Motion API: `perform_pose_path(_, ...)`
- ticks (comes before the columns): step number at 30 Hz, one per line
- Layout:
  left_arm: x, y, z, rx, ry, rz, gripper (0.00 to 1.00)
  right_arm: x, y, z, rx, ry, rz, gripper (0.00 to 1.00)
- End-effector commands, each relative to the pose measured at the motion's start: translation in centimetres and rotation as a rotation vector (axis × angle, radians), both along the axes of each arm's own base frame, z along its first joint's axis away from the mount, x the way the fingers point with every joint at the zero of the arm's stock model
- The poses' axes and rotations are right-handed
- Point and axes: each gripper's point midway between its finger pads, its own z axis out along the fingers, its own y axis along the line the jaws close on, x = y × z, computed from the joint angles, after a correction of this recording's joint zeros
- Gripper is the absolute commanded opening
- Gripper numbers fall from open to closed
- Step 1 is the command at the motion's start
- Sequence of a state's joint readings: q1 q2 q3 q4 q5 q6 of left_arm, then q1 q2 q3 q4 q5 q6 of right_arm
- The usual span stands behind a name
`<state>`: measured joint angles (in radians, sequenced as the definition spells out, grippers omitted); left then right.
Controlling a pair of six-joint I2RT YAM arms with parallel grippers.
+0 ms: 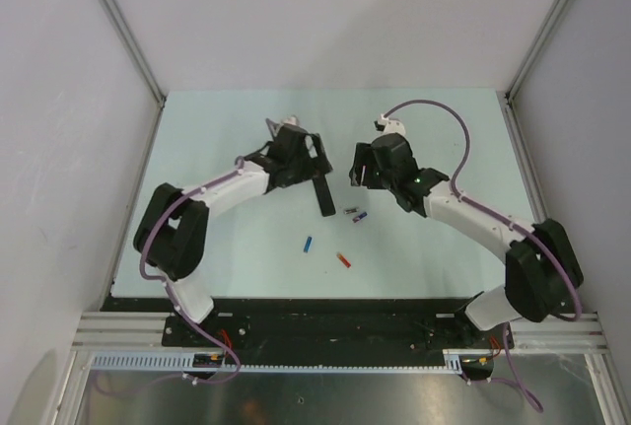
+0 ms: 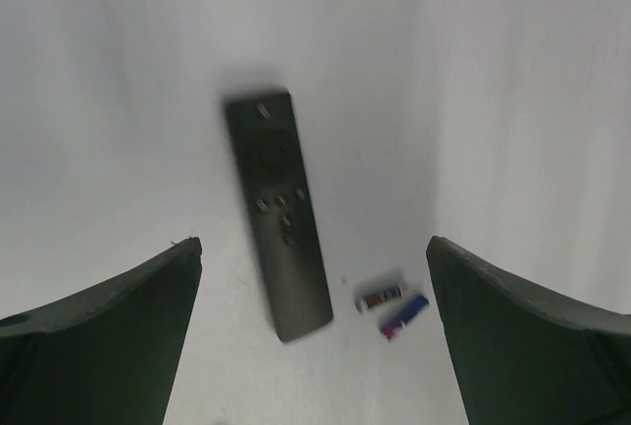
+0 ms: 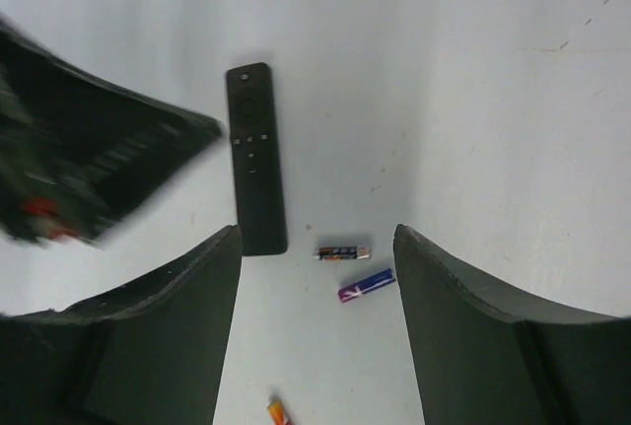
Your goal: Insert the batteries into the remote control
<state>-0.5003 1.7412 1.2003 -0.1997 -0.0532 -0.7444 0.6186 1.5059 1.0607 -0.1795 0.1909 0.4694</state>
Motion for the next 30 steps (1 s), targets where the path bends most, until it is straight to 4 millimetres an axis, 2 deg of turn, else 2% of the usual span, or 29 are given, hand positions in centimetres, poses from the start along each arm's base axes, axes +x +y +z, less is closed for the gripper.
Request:
perform_pose_path(1, -2.9, -2.5, -2.1, 0.104, 0.061, -0.005, 1.0, -2.3, -0.7, 2.4, -0.033, -0.047, -0.003, 0.68)
perform_pose_path(2, -2.2, -2.9, -1.2, 0.119, 0.04, 0.013, 1.0, -2.9, -0.7, 2.3, -0.036, -0.041, 0.003, 0.68)
perform_pose_path(3, -2.5, -2.9, -2.6, 0.155, 0.08, 0.015, 1.0, -3.3, -0.7, 2.6, -0.035, -0.042, 0.009, 0.68)
perform_pose_path(5, -2.2, -3.4, -2.6, 0.165, 0.084, 0.029, 0.99, -4.6, -0.5, 3.1, -0.038, -0.053, 0.023, 0.68)
perform_pose_path(6, -2.4, -3.3, -3.4, 0.185, 0.106, 0.033, 0.99, -4.8, -0.6, 3.2, -0.042, -0.058, 0.019, 0.68)
perform_pose_path(11, -2.3, -2.5, -4.6, 0.234, 0.139, 0.076, 0.96, -6.8, -1.1, 4.2, -0.022, -0.08, 0.033, 0.68)
perform_pose_path(16, -2.0, -2.7, -6.3, 0.263, 0.178, 0.073, 0.91, -7.7, -1.8, 4.4, -0.017, -0.085, 0.034, 0.68)
perform_pose_path(21, -1.1, -3.2, -6.5, 0.279, 0.182, 0.08, 0.88, -8.3, -2.4, 5.0, -0.003, -0.096, 0.032, 0.68)
perform_pose_path(25, -0.4, -3.0, -6.6, 0.314, 0.183, 0.093, 0.82, -8.5, -2.7, 4.8, -0.004, -0.092, 0.029, 0.68)
perform_pose_path(30, -0.7, -2.0, -7.6, 0.382, 0.208, 0.106, 0.76, -8.5, -2.7, 5.0, 0.003, -0.099, 0.028, 0.68)
